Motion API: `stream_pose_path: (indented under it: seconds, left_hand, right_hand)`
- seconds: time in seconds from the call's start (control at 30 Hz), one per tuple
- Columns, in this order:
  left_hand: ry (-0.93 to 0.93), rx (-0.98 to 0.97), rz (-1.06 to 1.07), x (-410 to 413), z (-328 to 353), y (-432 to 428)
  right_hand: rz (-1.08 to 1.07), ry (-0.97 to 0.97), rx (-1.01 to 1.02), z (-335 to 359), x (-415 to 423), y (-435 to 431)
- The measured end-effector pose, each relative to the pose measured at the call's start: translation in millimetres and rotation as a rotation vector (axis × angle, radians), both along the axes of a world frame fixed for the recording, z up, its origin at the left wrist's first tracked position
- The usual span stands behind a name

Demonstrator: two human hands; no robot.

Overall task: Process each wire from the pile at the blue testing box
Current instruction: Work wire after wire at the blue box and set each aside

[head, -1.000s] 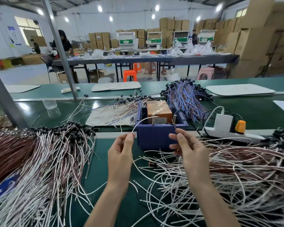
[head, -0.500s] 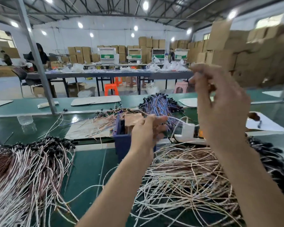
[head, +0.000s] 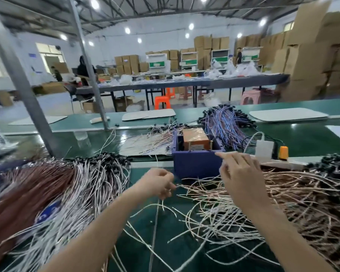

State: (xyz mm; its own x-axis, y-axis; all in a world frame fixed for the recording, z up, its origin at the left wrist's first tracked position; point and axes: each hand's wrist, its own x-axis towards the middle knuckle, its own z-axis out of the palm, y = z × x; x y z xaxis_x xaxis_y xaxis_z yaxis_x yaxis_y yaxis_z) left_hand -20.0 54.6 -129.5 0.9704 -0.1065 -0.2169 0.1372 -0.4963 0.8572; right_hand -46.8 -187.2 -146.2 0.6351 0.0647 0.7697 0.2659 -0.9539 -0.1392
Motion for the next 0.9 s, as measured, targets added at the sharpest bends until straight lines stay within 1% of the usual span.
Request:
stream_pose_path:
  seconds: [0.07, 0.1, 0.17, 0.2, 0.27, 0.33, 0.43, 0.5, 0.6, 0.67, 0.73, 0.8, 0.83, 0.9]
  left_hand:
    - [-0.124, 0.287, 0.079, 8.6, -4.2, 42.4]
    - [-0.156, 0.447, 0.108, 11.8, -7.1, 62.8]
    - [-0.159, 0.717, 0.152, 15.9, -15.0, 96.7]
    - [-0.136, 0.792, 0.172, 16.9, -19.0, 109.0]
    - [-0.110, 0.893, 0.211, 20.6, -25.0, 124.5]
    - [-0.121, 0.960, 0.233, 26.7, -28.5, 129.0]
    - [-0.105, 1.048, 0.285, 38.1, -31.6, 122.6]
    - [-0.064, 1.064, 0.346, 44.1, -33.6, 115.4]
    - [-0.006, 0.951, 0.441, 52.8, -38.2, 113.8]
    - [-0.018, 0.775, 0.494, 56.5, -37.3, 117.9]
    - [-0.055, 0.539, 0.581, 53.7, -29.7, 119.1]
    - [-0.134, 0.253, 0.626, 47.3, -16.1, 116.6]
    - [-0.206, 0.105, 0.618, 42.7, -5.5, 113.1]
    - [-0.398, -0.098, 0.571, 30.0, 26.4, 100.0]
  right_hand:
    - [0.053, 0.005, 0.040, -2.5, 2.6, 26.4]
    - [0.069, 0.028, 0.052, -7.7, 3.2, 36.8]
    - [0.088, 0.117, 0.065, -24.6, 4.7, 49.6]
    - [0.089, 0.181, 0.072, -34.2, 5.1, 51.8]
    - [0.071, 0.304, 0.108, -52.7, 6.0, 52.2]
    - [0.064, 0.350, 0.148, -62.3, 6.6, 49.7]
    - [0.144, 0.332, 0.237, -56.2, 7.8, 47.8]
    - [0.182, 0.288, 0.275, -45.8, 6.9, 46.4]
    - [0.209, 0.245, 0.331, -32.4, 0.5, 43.4]
    - [0.222, 0.235, 0.390, -25.5, -3.5, 39.8]
    - [0.236, 0.247, 0.435, -20.2, -7.7, 37.8]
    - [0.278, 0.279, 0.489, -11.8, -13.2, 39.0]
    - [0.321, 0.316, 0.546, -6.5, -17.4, 41.7]
    - [0.449, 0.457, 0.744, 5.5, -24.7, 50.8]
